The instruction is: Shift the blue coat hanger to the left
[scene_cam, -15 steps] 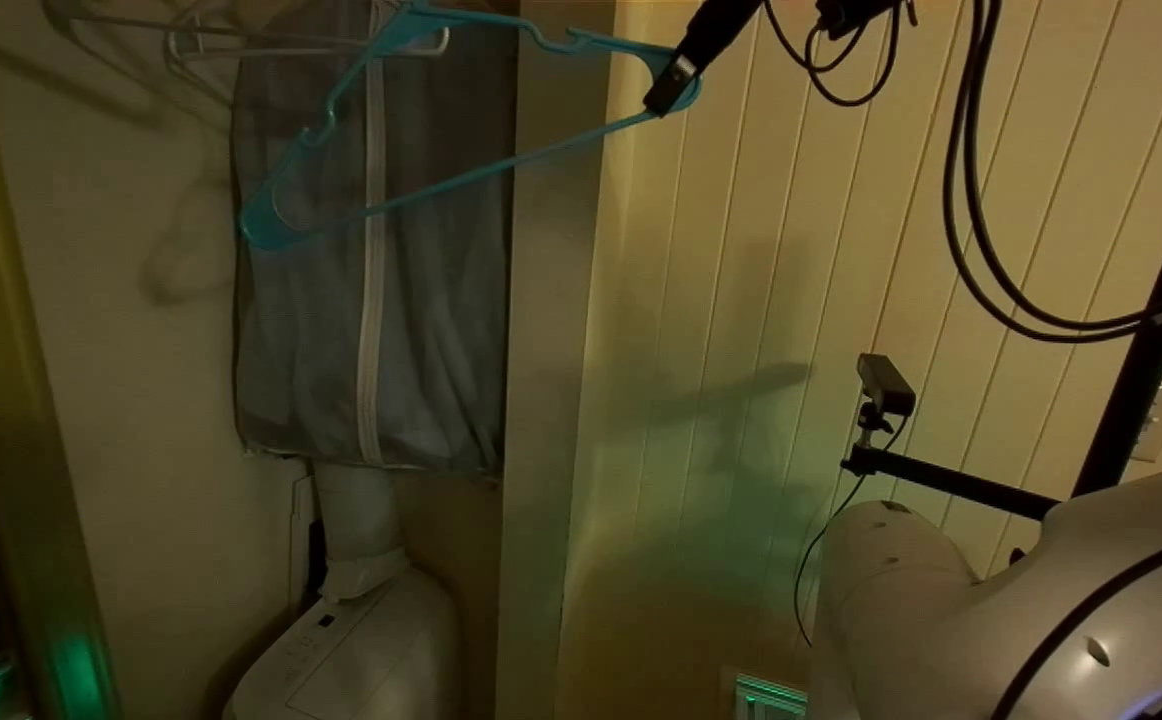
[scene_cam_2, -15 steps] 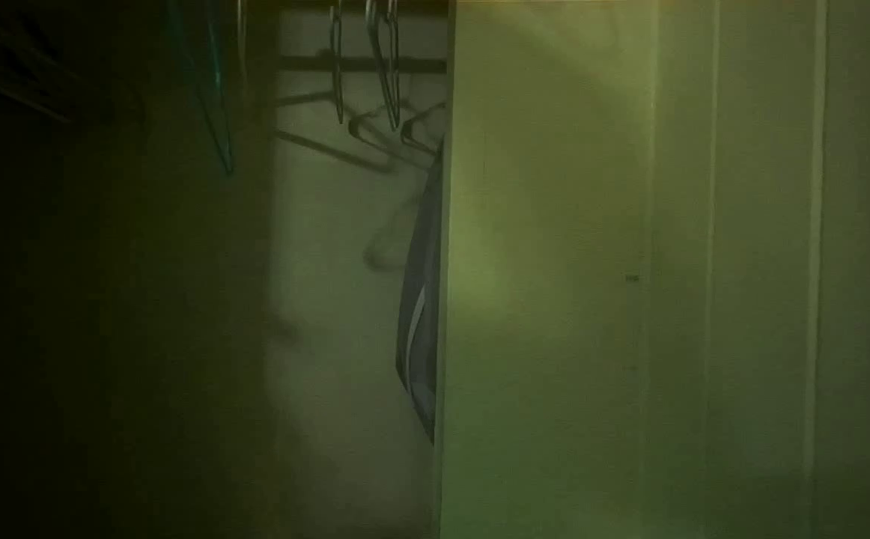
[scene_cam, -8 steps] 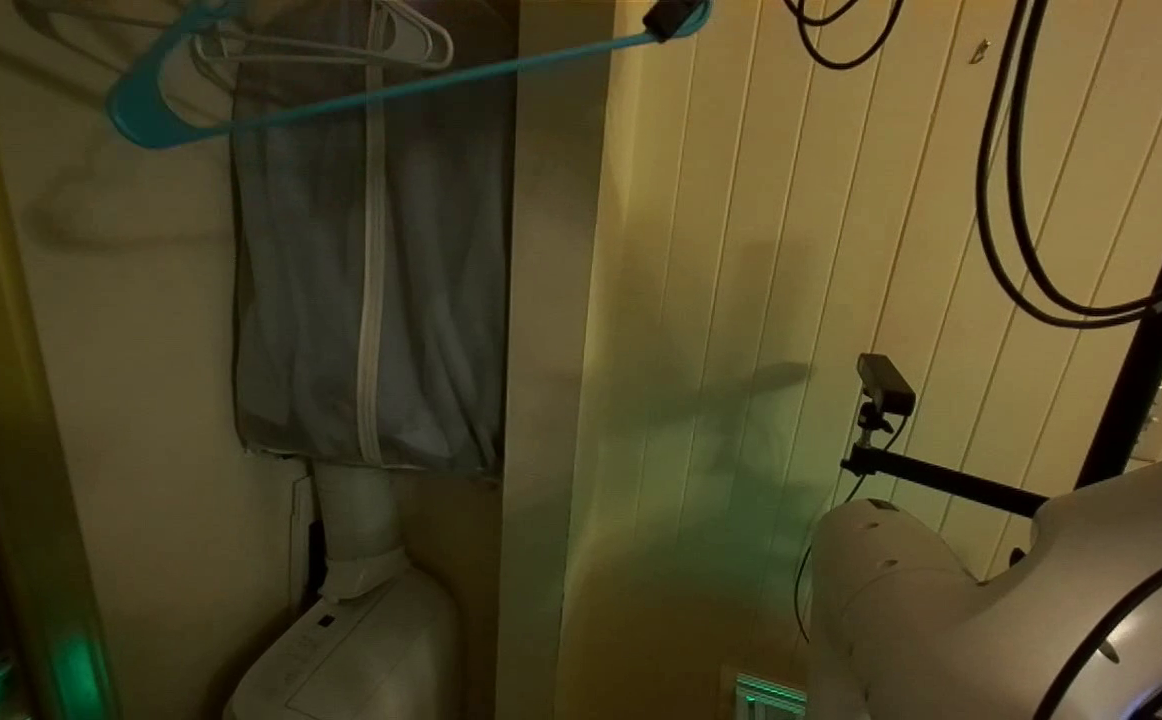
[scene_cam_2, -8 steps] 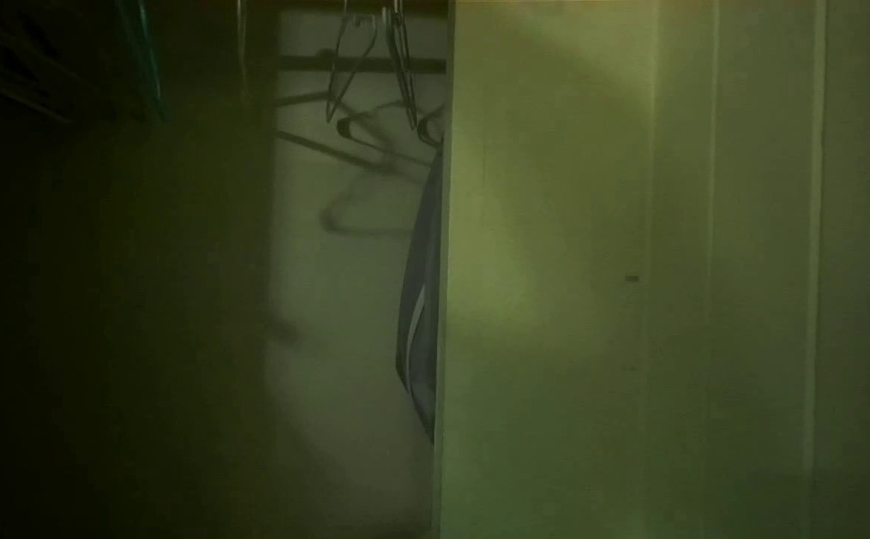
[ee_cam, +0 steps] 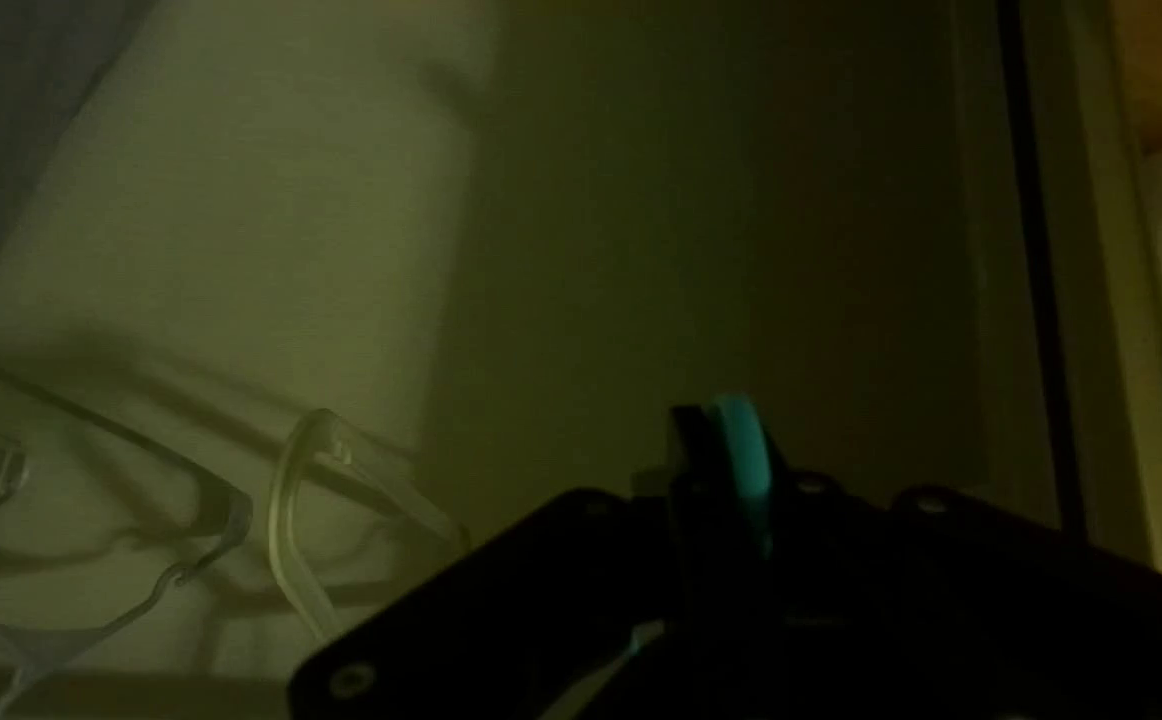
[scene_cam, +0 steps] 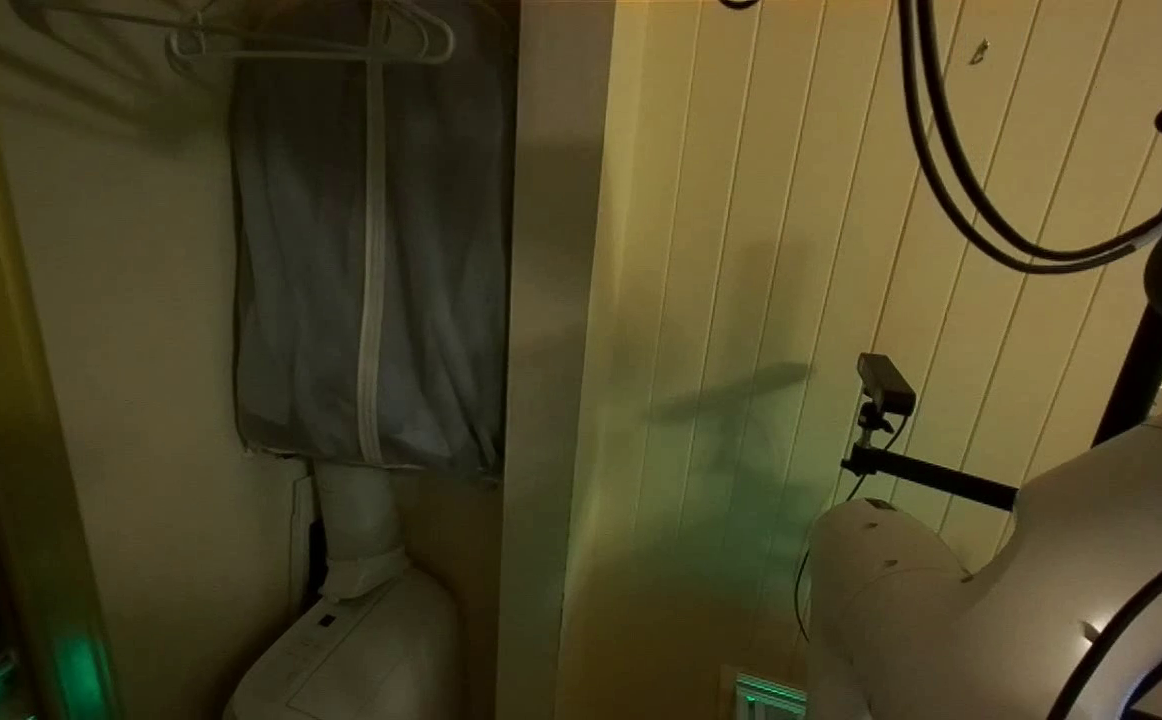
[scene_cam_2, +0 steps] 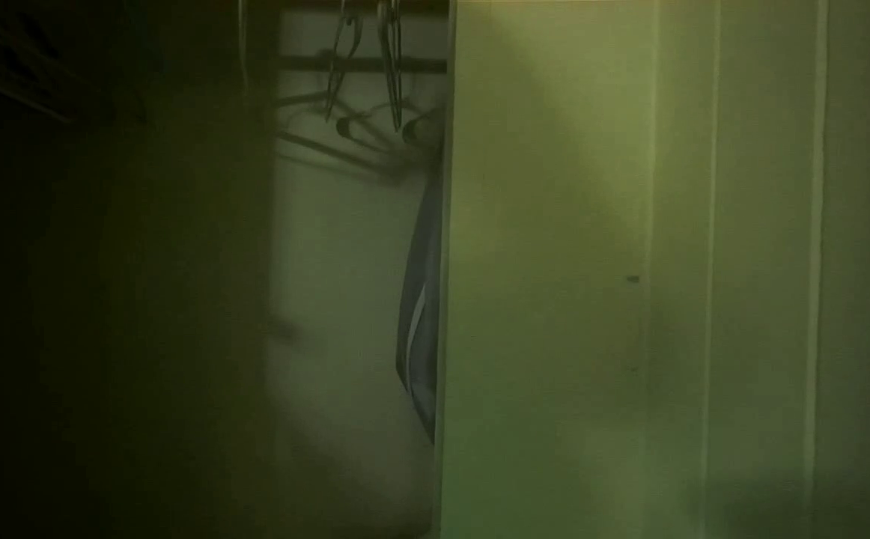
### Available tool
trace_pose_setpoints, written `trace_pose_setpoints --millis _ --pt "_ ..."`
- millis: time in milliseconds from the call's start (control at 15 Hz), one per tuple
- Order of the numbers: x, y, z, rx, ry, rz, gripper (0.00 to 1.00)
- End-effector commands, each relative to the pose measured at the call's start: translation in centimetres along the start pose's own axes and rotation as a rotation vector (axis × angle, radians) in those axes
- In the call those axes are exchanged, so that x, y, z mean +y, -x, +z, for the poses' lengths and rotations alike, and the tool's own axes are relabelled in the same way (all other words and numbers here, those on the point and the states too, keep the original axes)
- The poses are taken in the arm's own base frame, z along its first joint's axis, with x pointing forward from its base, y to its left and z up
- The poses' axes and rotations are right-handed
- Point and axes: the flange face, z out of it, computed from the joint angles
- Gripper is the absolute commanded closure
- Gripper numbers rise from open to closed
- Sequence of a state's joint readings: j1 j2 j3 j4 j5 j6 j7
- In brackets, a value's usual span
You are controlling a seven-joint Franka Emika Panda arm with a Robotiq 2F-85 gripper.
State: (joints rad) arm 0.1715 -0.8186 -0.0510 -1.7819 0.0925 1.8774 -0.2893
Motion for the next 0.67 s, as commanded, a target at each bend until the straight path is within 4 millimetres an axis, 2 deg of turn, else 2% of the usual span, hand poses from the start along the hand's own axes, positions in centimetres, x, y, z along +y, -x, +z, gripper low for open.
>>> trace_pose_setpoints --millis 0,67,133,267,533,600 --pt "0.7 -2.4 5.0 -0.056 0.033 0.137 0.98" --pt "0.1 -1.3 3.3 -0.041 0.014 0.071 0.93" --pt "0.3 -1.7 4.8 -0.061 0.019 0.096 0.93" --pt "0.7 -2.0 6.3 -0.079 0.021 0.115 0.93" --pt "0.8 -2.2 5.6 -0.066 0.026 0.12 0.93" --pt "0.8 -2.2 5.6 -0.065 0.027 0.12 0.98"
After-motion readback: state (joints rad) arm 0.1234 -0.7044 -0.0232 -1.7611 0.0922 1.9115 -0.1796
